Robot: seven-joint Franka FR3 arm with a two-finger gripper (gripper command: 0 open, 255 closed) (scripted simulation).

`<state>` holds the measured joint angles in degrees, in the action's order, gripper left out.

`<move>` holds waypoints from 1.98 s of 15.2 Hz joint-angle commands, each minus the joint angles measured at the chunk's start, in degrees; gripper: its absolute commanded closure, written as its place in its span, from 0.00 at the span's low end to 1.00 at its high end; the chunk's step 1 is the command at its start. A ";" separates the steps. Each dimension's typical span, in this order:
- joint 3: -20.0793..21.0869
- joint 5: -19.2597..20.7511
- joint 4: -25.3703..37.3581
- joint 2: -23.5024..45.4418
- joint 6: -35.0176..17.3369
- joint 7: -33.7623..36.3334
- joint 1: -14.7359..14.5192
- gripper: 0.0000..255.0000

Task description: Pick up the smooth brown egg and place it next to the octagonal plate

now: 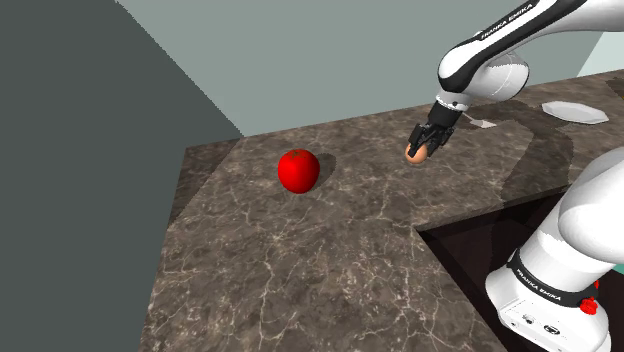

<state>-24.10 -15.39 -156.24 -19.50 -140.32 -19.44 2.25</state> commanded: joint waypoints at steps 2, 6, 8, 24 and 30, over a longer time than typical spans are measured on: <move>0.01 0.01 -0.04 0.00 0.00 0.02 0.01 1.00; 0.28 0.58 0.21 -0.70 0.86 0.62 0.33 1.00; 0.81 1.62 0.76 -2.08 2.63 1.78 0.94 1.00; 3.99 6.12 7.32 -10.20 16.49 8.22 3.66 1.00; 4.80 6.80 10.62 -12.02 21.39 9.90 4.01 1.00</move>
<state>-19.49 -8.65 -146.25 -31.24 -119.78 -9.90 6.25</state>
